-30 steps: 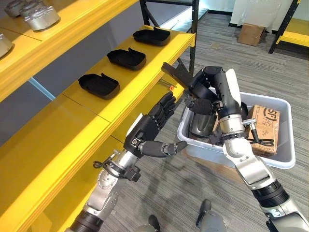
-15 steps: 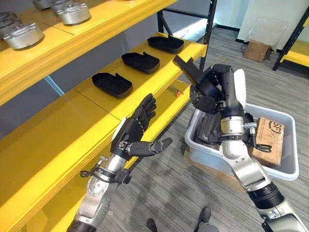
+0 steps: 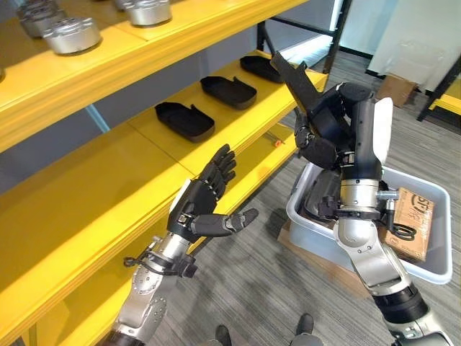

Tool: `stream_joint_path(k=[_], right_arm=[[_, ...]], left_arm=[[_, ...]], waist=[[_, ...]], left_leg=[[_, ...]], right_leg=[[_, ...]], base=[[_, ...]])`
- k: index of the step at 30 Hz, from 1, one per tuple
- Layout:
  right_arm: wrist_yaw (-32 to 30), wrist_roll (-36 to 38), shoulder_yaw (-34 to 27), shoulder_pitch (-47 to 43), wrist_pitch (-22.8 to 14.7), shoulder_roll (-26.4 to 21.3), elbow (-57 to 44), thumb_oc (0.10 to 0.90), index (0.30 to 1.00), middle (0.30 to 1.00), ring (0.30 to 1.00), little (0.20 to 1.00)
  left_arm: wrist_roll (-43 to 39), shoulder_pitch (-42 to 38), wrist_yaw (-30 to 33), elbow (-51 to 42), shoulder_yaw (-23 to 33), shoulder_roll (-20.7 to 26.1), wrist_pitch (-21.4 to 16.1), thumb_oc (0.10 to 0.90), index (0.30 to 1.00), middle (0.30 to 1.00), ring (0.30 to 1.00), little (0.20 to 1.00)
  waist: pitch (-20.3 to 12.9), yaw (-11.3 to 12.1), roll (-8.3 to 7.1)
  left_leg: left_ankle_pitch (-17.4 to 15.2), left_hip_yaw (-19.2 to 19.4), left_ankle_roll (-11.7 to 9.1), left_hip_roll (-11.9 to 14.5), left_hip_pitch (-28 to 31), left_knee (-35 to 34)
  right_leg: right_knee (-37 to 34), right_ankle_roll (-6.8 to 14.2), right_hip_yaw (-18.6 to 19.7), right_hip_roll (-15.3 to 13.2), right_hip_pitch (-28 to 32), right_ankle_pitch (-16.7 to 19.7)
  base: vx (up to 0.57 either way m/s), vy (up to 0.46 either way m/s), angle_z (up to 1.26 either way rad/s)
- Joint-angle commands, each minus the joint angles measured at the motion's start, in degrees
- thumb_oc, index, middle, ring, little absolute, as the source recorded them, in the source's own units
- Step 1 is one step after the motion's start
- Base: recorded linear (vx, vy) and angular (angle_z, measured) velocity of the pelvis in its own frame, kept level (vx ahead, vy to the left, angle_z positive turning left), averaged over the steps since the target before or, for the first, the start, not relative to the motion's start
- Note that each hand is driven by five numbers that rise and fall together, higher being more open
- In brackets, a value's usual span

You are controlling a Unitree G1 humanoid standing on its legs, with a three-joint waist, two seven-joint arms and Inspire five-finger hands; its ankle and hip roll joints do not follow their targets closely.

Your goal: Move parts from the plastic box to the shelf.

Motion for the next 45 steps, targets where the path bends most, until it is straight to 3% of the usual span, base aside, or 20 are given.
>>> stream_joint_path(k=[1,3,6,8,12,18,27,28,31,33,36,37,39,41,45], right_arm=[[-1.2,-4.5,-4.2,-5.5,-8.4,-1.8,-8.1,0.400,0.300,0.300,0.300,0.300],[-0.8,-3.3,-4.2,-4.8,-7.7,-3.6,-9.2,0.400,0.300,0.300,0.300,0.300],[-1.1,-3.7,-3.6,-3.3,-7.0,-4.5,-10.3,0.400,0.300,0.300,0.300,0.300],[-0.7,-3.5,-2.9,-2.8,-8.7,-4.2,-9.5,0.400,0.300,0.300,0.300,0.300],[1.3,-1.0,-1.1,-3.8,-11.1,-3.5,-8.6,0.400,0.300,0.300,0.300,0.300],[5.6,3.1,2.3,-8.0,-10.9,-2.0,-7.2,0.400,0.300,0.300,0.300,0.300],[7.3,4.7,8.1,-13.8,-7.2,1.5,-4.6,0.400,0.300,0.300,0.300,0.300],[7.3,4.5,8.3,-13.9,-6.8,1.6,-4.5,0.400,0.300,0.300,0.300,0.300],[5.8,2.2,7.7,-13.3,-4.5,1.6,-4.1,0.400,0.300,0.300,0.300,0.300],[5.1,1.0,7.2,-12.7,-4.6,1.4,-3.4,0.400,0.300,0.300,0.300,0.300],[5.7,1.4,7.6,-13.5,-5.2,1.4,-1.5,0.400,0.300,0.300,0.300,0.300],[6.0,1.4,7.9,-14.0,-5.1,1.4,-1.0,0.400,0.300,0.300,0.300,0.300],[5.8,1.5,8.2,-14.4,-5.1,1.1,-0.6,0.400,0.300,0.300,0.300,0.300],[5.9,1.4,8.1,-14.4,-4.5,0.6,-0.8,0.400,0.300,0.300,0.300,0.300],[4.8,1.4,8.6,-15.1,-4.1,-0.1,0.1,0.400,0.300,0.300,0.300,0.300]], left_arm=[[-2.3,-3.2,-2.8,-7.9,0.1,1.2,-4.7,0.900,1.000,1.000,1.000,1.000],[-2.5,-4.7,-2.3,-8.3,0.0,1.0,-3.0,0.900,1.000,1.000,1.000,1.000],[-2.9,-7.0,-1.8,-8.3,-0.4,-0.3,-1.0,0.900,1.000,1.000,1.000,1.000],[-3.0,-6.1,-1.2,-8.5,0.3,-0.3,-1.2,0.900,1.000,1.000,1.000,1.000],[-2.4,-3.9,0.7,-9.8,2.5,-0.8,-0.9,0.900,1.000,1.000,1.000,1.000],[-1.0,-1.2,2.4,-10.1,5.5,-0.7,-0.9,0.900,1.000,1.000,1.000,1.000],[0.5,1.8,3.0,-9.4,7.6,-1.1,-1.2,0.900,1.000,1.000,1.000,1.000],[0.6,1.8,2.9,-9.3,7.5,-1.2,-1.3,0.900,1.000,1.000,1.000,1.000],[-1.0,0.3,-0.9,-7.8,6.7,-1.6,-0.7,0.900,1.000,1.000,1.000,1.000],[-1.4,-0.7,-2.3,-6.6,5.7,-1.7,-1.4,0.900,1.000,1.000,1.000,1.000],[-1.0,-0.8,-0.7,-6.2,4.8,-2.0,-2.6,0.900,1.000,1.000,1.000,1.000],[-1.0,-0.6,-0.3,-6.2,4.9,-2.2,-2.9,0.900,1.000,1.000,1.000,1.000],[-1.0,-0.6,-0.2,-5.9,4.7,-2.3,-3.3,0.900,1.000,1.000,1.000,1.000],[-0.9,-0.9,0.2,-5.1,4.3,-2.4,-3.9,0.900,1.000,1.000,1.000,1.000],[-1.4,-0.6,0.8,-3.6,3.5,-2.8,-5.1,0.900,1.000,1.000,1.000,1.000]], waist=[[-4.8,0.4,0.36],[-5.2,-0.2,0.04],[-5.4,-1.2,-0.36],[-5.2,-1.0,-0.46],[-5.8,0.3,-0.38],[-6.6,3.4,-0.43],[-5.4,7.2,0.05],[-5.3,7.2,0.08],[-4.7,5.8,-0.17],[-4.6,4.7,-0.23],[-4.5,4.5,0.15],[-4.5,4.6,0.44],[-4.5,4.5,0.76],[-4.4,4.2,0.63],[-4.1,4.3,1.48]], left_leg=[[-4.2,4.3,0.8,0.1,4.0,-4.0],[-4.3,1.3,1.2,-0.7,3.2,-4.0],[-4.4,-3.4,1.7,-2.1,2.7,-4.0],[-4.6,-4.7,1.6,-2.3,3.0,-4.0],[-3.9,-5.7,0.5,-1.6,2.8,-4.0],[-3.1,-6.5,-1.3,-0.1,2.1,-4.0],[-1.8,-5.7,-2.5,1.3,1.9,-4.0],[-1.6,-5.0,-2.6,1.4,1.9,-3.8],[-1.2,2.7,-3.4,3.4,1.7,-1.0],[-1.6,5.6,-3.6,4.5,1.6,0.3],[1.9,3.7,-5.0,7.0,1.2,0.1],[4.7,3.2,-6.0,8.8,0.9,-0.7],[8.9,4.1,-7.5,11.9,0.1,-1.8],[11.0,6.0,-8.2,14.0,-1.0,-2.2],[9.1,5.2,-8.2,13.6,-0.7,-3.1]], right_leg=[[-2.6,1.6,7.9,11.0,-2.7,-6.4],[-2.1,-0.3,12.4,14.6,-0.7,-10.1],[-4.1,-1.0,18.4,16.8,0.3,-9.9],[-5.2,-1.5,18.8,17.1,1.3,-9.9],[-8.3,-1.8,17.8,16.7,3.2,-8.9],[-9.6,-2.7,13.8,16.7,4.3,-9.8],[-9.6,-4.4,7.7,16.9,6.3,-11.8],[-9.6,-4.5,7.2,16.8,6.5,-11.8],[-8.9,-4.8,3.2,15.9,7.2,-11.9],[-7.7,-5.0,1.4,15.3,6.8,-12.2],[-7.3,-5.4,2.4,15.3,7.1,-12.4],[-7.6,-5.5,2.5,15.2,7.6,-12.5],[-8.2,-5.3,1.7,14.7,8.6,-12.8],[-9.0,-4.9,0.2,13.4,9.3,-12.6],[-8.7,-3.7,-0.3,11.5,9.6,-12.4]], base=[[0.03,-0.012,0.92],[0.04,-0.036,0.67],[0.05,-0.105,1.29],[0.05,-0.127,0.80],[0.00,-0.120,0.24],[0.02,-0.160,0.18],[0.02,-0.098,0.20],[0.02,-0.044,0.22],[-0.03,0.006,0.71],[-0.04,0.065,1.63],[0.09,0.202,1.06],[0.13,0.215,0.05],[0.13,0.240,-0.01],[0.14,0.321,0.18],[0.16,0.325,0.09]])
